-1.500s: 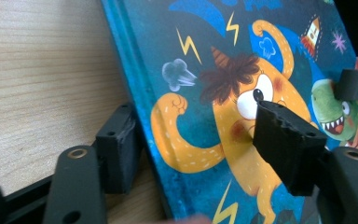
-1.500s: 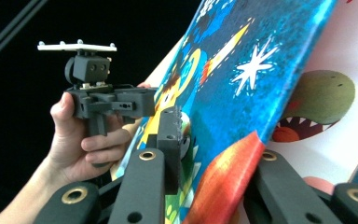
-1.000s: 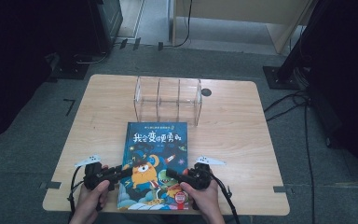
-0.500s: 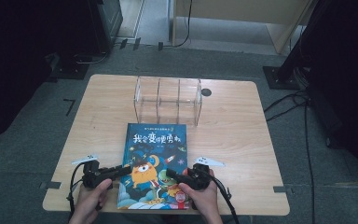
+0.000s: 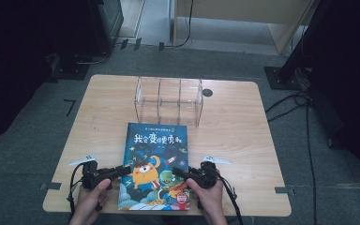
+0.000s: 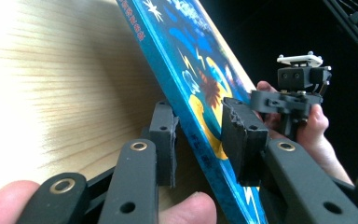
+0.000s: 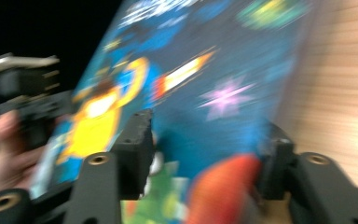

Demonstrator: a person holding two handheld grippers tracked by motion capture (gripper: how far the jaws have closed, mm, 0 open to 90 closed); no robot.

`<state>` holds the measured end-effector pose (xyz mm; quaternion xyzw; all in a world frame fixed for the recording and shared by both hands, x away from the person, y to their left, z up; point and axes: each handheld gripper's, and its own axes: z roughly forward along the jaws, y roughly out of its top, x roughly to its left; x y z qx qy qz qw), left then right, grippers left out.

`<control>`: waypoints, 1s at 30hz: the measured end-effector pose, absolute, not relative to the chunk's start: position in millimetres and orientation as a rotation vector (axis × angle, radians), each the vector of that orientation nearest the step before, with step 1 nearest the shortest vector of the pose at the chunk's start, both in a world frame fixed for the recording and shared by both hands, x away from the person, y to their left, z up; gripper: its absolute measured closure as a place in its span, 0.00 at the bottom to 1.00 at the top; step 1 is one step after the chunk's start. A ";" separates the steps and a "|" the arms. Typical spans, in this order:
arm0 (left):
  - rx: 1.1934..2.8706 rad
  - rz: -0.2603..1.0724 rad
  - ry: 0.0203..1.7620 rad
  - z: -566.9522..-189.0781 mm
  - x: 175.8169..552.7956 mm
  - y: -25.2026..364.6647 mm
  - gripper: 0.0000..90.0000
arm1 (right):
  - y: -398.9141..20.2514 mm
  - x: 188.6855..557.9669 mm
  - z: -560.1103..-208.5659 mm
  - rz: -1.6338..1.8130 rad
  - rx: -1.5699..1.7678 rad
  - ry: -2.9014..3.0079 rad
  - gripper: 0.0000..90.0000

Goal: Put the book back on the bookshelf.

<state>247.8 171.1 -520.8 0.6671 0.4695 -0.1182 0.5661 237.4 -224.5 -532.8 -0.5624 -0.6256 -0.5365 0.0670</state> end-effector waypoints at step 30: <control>1.543 -0.169 0.921 -509.0 236.6 169.1 0.79 | -229.4 249.5 -529.0 -1.528 -2.009 -1.777 1.00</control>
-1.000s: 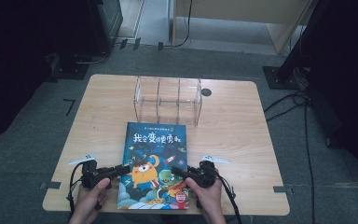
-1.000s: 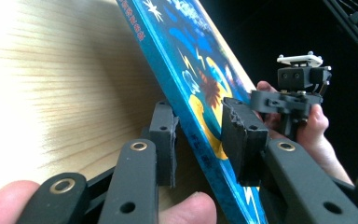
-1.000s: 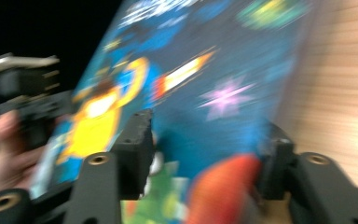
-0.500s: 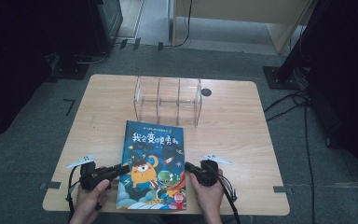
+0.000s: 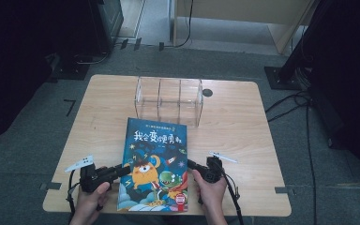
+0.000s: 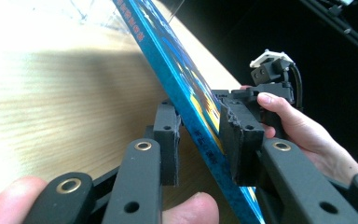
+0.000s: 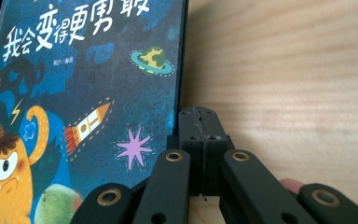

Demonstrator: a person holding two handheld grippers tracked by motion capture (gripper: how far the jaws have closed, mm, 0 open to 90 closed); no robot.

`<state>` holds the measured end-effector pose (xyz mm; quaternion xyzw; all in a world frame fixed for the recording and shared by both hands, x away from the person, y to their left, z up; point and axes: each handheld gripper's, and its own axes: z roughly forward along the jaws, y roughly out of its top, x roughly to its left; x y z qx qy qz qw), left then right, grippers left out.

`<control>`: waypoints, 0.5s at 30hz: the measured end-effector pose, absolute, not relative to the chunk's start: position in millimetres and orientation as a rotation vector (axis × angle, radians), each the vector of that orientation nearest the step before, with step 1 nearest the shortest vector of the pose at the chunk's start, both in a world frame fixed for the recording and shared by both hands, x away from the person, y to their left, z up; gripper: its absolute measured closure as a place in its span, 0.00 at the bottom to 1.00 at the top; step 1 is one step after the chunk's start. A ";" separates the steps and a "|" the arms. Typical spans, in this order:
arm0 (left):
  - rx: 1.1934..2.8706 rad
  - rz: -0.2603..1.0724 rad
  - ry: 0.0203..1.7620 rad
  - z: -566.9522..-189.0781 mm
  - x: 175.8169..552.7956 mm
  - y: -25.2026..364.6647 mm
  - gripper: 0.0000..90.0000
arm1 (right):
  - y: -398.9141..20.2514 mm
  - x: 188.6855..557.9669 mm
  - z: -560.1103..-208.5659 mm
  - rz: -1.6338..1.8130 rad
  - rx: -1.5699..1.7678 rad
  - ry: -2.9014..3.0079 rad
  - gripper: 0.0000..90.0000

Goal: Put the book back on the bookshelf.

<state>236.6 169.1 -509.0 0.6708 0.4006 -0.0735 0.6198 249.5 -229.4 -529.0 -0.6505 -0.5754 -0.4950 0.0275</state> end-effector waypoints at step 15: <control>1.515 -0.118 0.831 -496.5 231.0 166.6 0.83 | -232.0 254.3 -508.5 -1.698 -1.958 -1.759 1.00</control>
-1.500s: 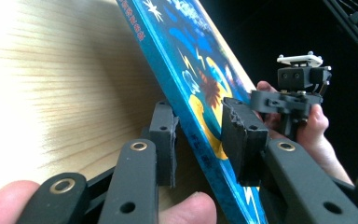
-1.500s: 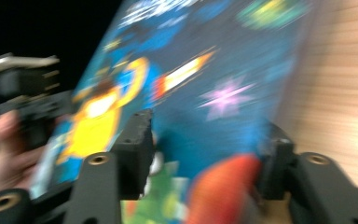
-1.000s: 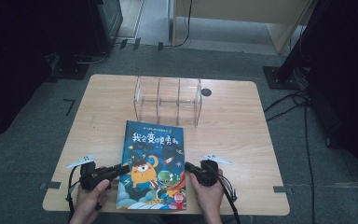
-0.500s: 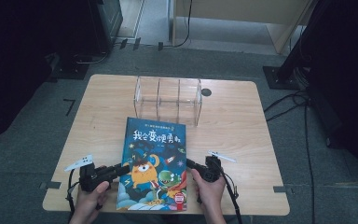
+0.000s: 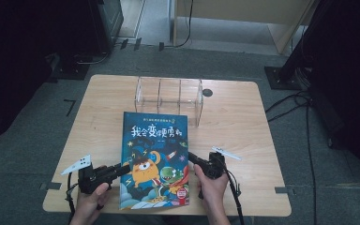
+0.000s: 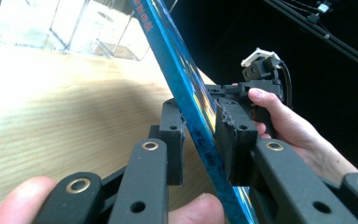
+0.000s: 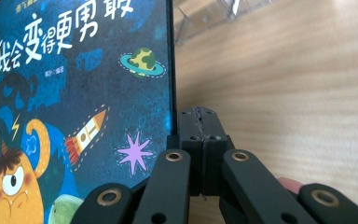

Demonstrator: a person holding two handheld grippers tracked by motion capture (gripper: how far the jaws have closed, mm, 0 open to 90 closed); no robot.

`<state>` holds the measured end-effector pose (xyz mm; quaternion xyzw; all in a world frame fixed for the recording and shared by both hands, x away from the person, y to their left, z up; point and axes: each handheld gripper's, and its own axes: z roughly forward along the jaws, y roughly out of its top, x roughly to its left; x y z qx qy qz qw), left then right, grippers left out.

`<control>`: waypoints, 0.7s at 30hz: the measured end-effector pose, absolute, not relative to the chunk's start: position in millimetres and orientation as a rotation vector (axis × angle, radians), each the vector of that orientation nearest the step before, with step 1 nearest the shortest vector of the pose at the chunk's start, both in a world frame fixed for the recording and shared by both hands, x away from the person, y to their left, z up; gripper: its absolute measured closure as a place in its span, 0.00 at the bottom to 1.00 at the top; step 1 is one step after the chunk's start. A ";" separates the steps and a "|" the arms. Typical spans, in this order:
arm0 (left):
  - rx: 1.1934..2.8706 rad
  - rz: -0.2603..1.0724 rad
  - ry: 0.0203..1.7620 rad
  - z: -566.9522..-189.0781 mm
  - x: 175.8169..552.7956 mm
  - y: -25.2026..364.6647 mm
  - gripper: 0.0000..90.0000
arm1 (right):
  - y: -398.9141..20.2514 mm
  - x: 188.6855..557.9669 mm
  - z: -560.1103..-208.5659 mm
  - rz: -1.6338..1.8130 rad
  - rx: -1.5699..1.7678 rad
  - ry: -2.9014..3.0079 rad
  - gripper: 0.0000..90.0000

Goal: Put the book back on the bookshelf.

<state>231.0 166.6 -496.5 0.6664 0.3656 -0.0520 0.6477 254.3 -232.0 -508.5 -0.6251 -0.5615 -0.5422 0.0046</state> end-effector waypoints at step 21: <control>1.498 0.049 0.618 -474.6 211.5 157.1 0.92 | -236.5 250.4 -466.8 -1.995 -1.849 -1.800 1.00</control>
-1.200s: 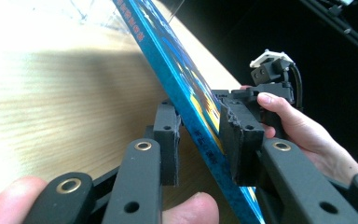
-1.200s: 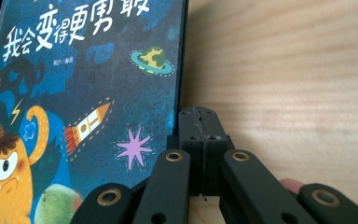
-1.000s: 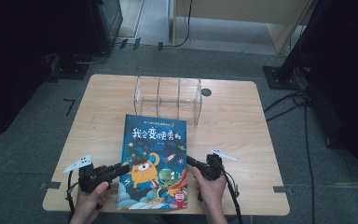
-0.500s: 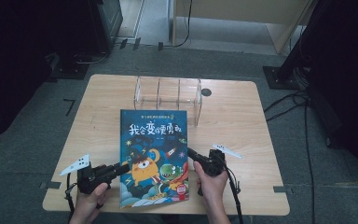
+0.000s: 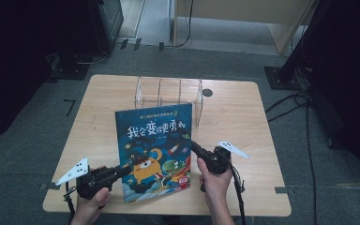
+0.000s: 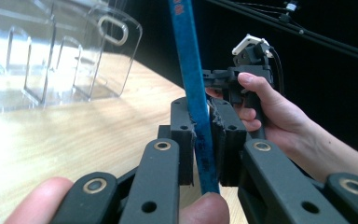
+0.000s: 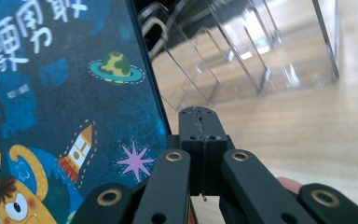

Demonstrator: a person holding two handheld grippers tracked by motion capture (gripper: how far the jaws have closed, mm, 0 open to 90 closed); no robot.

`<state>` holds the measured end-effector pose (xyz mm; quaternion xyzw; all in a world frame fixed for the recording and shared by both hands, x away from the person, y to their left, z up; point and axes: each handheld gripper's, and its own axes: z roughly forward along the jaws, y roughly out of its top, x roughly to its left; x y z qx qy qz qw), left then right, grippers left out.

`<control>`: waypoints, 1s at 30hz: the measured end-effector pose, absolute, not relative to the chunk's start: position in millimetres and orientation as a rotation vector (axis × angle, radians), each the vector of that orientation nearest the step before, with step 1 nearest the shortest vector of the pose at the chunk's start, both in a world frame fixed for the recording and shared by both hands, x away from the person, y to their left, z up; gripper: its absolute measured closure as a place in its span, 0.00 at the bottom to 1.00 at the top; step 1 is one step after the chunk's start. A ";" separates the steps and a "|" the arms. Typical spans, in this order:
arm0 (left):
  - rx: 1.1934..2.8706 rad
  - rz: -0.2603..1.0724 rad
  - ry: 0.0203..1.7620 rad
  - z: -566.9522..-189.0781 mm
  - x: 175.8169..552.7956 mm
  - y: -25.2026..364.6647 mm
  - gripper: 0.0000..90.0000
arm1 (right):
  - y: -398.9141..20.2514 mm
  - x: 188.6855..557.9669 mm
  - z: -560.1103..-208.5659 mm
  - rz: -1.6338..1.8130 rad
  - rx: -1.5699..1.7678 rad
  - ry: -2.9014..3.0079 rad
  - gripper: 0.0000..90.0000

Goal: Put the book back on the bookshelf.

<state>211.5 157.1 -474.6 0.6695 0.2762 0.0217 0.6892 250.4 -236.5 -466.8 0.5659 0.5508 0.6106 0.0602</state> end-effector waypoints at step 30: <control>1.661 0.171 0.420 -488.5 199.5 147.6 0.94 | -249.1 221.2 -459.8 1.961 1.605 1.557 1.00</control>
